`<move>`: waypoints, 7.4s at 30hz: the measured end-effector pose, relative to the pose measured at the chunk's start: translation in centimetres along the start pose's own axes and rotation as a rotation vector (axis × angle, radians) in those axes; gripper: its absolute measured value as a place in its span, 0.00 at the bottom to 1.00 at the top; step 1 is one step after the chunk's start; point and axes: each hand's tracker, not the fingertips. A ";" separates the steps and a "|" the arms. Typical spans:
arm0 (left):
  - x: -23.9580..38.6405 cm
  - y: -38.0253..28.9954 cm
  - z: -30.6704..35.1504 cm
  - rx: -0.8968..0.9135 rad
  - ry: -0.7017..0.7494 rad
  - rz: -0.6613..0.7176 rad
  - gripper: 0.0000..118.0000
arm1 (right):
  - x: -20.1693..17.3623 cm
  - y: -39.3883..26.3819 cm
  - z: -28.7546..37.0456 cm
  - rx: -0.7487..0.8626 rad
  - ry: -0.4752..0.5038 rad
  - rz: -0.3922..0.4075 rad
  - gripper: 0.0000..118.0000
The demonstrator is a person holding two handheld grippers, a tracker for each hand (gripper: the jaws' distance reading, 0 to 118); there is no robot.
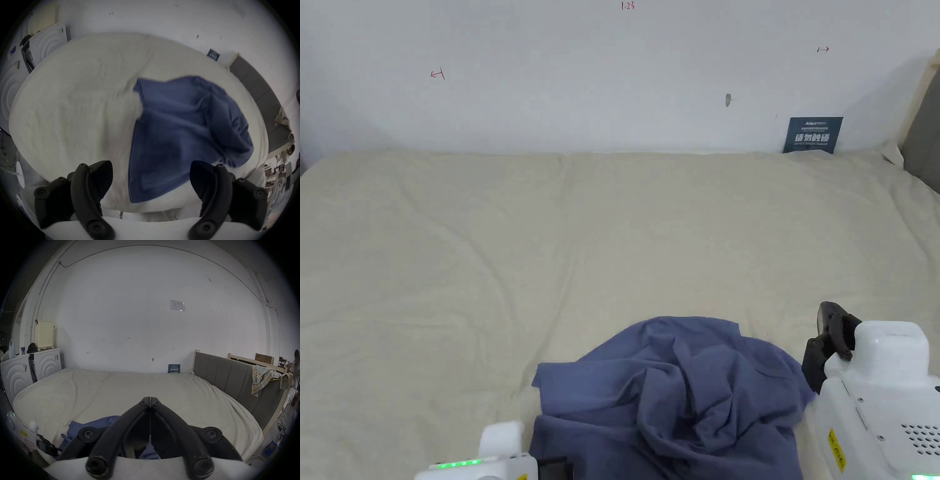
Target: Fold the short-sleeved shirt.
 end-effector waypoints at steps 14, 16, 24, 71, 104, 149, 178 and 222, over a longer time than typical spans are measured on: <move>2.1 -2.6 -1.4 0.037 0.124 -0.137 0.26 | 1.3 -2.0 -1.7 -0.087 -0.001 0.004 0.00; 2.2 -2.5 -1.1 0.073 0.078 -0.167 0.03 | 1.7 -2.5 -2.8 -0.130 -0.008 -0.001 0.00; 1.8 0.2 2.8 0.185 -0.084 0.000 0.03 | 5.1 -6.8 -13.9 -0.514 -0.015 -0.055 0.80; -2.5 43.0 21.4 0.836 -0.022 0.020 0.03 | 4.5 20.7 -23.3 -0.080 0.019 -0.072 0.11; -15.5 7.0 5.9 0.300 0.151 0.110 0.03 | 3.3 -8.8 -9.5 -0.576 -0.053 -0.201 0.11; 0.9 13.7 14.6 0.768 -0.252 -0.080 0.00 | -0.3 3.5 -1.3 0.034 -0.121 0.026 0.00; -0.7 37.3 -19.2 0.022 0.122 -0.242 0.40 | 6.1 -5.3 -18.1 -0.315 -0.221 -0.018 0.00; -3.4 39.1 20.4 0.770 -0.037 -0.100 0.02 | 0.6 21.5 -22.5 -0.010 0.058 0.037 0.02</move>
